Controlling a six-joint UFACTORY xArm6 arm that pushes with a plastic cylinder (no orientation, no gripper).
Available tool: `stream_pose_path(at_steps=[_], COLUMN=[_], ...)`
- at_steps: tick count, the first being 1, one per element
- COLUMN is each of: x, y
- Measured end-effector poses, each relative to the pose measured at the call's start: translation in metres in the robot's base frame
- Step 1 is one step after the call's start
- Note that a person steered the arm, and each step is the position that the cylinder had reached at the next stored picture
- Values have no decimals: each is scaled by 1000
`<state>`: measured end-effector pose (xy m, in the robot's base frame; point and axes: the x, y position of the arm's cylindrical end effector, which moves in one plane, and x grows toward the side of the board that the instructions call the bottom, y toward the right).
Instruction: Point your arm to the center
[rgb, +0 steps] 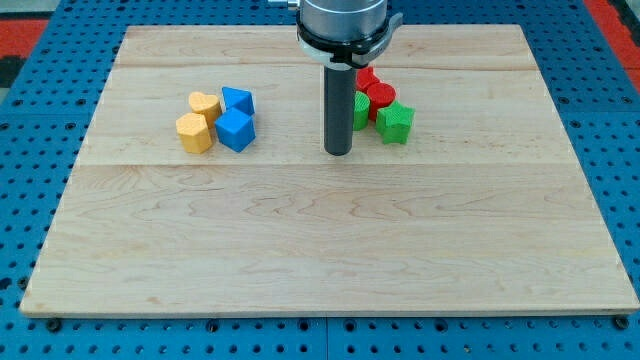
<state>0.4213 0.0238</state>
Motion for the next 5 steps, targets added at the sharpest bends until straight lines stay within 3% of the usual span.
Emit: stream_pose_path(at_steps=[3,4,5], x=[-16,-2,-34], y=[42,2,-23])
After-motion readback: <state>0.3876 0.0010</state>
